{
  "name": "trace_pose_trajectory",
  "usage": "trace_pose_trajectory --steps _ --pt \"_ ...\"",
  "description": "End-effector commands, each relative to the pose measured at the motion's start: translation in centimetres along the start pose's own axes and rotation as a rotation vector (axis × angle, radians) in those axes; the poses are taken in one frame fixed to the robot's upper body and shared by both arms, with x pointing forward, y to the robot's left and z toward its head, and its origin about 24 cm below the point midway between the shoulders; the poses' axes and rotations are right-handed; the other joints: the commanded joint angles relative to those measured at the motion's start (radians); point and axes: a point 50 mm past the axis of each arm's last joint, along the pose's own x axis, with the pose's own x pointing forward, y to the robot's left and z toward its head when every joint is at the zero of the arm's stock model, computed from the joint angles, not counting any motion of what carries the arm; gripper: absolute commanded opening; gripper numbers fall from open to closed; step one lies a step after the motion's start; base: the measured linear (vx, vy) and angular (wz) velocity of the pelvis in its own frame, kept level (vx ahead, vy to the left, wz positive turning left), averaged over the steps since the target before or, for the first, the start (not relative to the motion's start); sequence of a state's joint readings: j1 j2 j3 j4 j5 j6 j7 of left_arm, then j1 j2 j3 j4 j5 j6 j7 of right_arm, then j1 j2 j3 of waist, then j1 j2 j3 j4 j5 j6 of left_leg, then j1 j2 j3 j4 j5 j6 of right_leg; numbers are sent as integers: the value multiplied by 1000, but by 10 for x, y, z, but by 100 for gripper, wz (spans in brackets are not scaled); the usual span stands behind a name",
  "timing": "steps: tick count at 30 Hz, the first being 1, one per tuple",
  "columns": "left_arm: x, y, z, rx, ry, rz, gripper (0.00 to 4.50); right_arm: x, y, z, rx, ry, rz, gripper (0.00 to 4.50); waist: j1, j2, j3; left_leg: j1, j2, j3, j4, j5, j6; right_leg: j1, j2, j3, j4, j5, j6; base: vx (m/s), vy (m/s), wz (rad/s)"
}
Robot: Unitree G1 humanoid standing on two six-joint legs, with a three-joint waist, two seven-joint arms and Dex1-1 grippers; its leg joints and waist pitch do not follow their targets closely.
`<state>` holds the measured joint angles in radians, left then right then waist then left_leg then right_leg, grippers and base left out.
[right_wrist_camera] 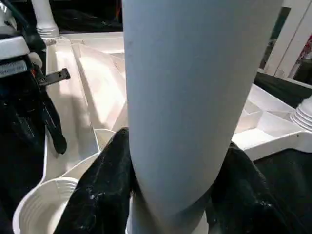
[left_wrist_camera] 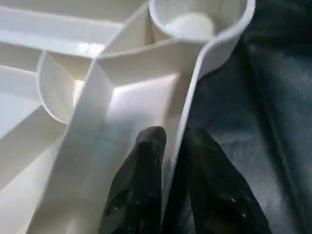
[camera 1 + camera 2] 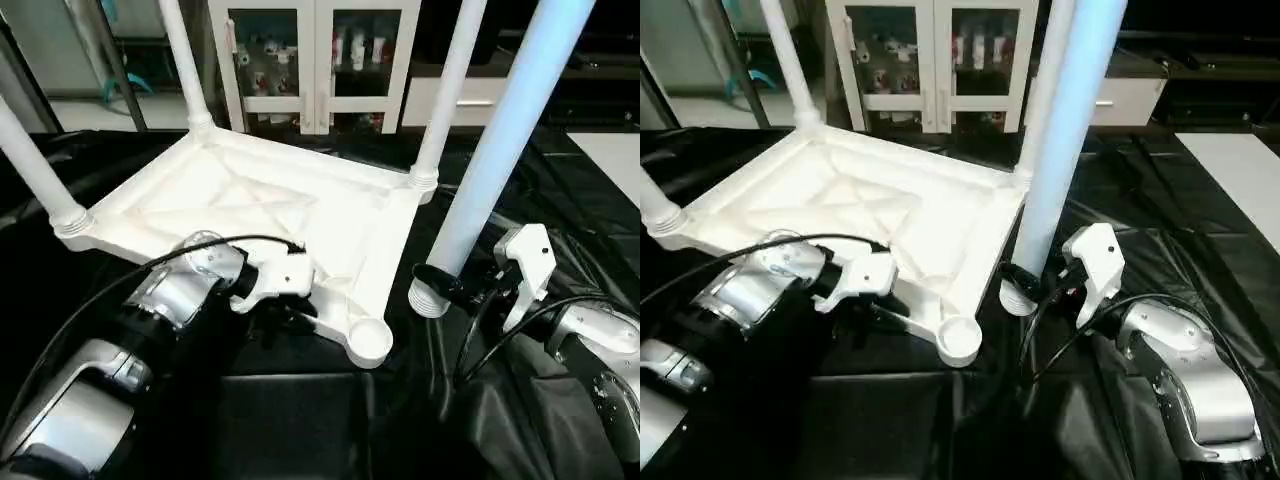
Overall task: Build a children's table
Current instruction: Pick table leg
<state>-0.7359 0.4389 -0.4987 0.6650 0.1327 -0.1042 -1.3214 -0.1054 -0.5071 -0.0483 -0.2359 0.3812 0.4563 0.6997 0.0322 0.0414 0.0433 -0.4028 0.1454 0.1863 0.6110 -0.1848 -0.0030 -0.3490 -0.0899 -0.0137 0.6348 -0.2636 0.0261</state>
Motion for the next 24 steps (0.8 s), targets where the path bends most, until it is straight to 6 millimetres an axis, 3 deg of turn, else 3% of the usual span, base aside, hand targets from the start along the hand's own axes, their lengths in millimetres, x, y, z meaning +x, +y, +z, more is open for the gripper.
trace_pose_trajectory --steps 1,5,7,11,15,16,17,18,19,22,24 --pt "2 -2 -8 2 60 -17 54 -1 3 6 -33 -11 10 186 2 -4 -59 36 85 -38 -84 -187 42 17 -69 26 -70 119 -290 0 0 0" --pt "1 -2 -10 13 86 -20 27 0 2 7 -34 -14 11 186 1 -4 -59 37 86 -35 -83 -181 59 17 -69 24 -69 126 -302 0 0 0" --pt "-1 -3 -14 23 115 -29 20 1 2 7 -35 -13 17 186 2 -14 -58 36 87 -34 -83 -184 64 17 -71 25 -72 99 -303 0 0 0" --pt "-8 -10 -23 5 139 -51 8 4 3 7 -35 -15 25 186 -4 -13 -56 32 87 -34 -87 -186 59 18 -71 23 -72 52 -291 0 0 0" --pt "-8 -21 -28 -155 61 -30 2 9 0 8 -19 -37 -12 186 -16 -12 -57 33 86 -30 -85 -171 63 17 -71 22 -68 80 -304 0 0 0" --pt "-8 -25 -30 -202 48 -21 2 10 -1 7 -17 -39 -35 186 -24 -11 -56 28 84 -31 -85 -150 71 18 -69 21 -66 94 -311 0 0 0" --pt "-8 -25 -30 -202 48 -21 2 10 -1 7 -17 -39 -35 186 -27 -12 -57 32 83 -28 -83 -144 79 15 -66 21 -70 98 -314 0 0 0" --pt "-4 -29 -29 -243 13 16 2 12 -2 8 3 -53 -55 186 -27 -20 -58 31 83 -26 -80 -135 89 17 -68 22 -69 101 -320 0 0 0" --pt "-3 -29 -28 -250 -3 39 2 13 -2 8 14 -58 -62 186 -25 -17 -58 31 84 -26 -80 -129 93 17 -69 22 -68 102 -321 0 0 0" --pt "5 -26 -17 -373 -102 231 2 16 -1 3 61 -49 -82 186 -27 -28 -55 33 87 -22 -79 -129 106 14 -67 22 -71 74 -323 0 0 0" --pt "7 -31 -14 -410 -111 239 2 17 0 0 67 -28 -96 186 -23 -22 -55 32 88 -24 -80 -125 103 13 -66 23 -72 54 -315 0 0 0"
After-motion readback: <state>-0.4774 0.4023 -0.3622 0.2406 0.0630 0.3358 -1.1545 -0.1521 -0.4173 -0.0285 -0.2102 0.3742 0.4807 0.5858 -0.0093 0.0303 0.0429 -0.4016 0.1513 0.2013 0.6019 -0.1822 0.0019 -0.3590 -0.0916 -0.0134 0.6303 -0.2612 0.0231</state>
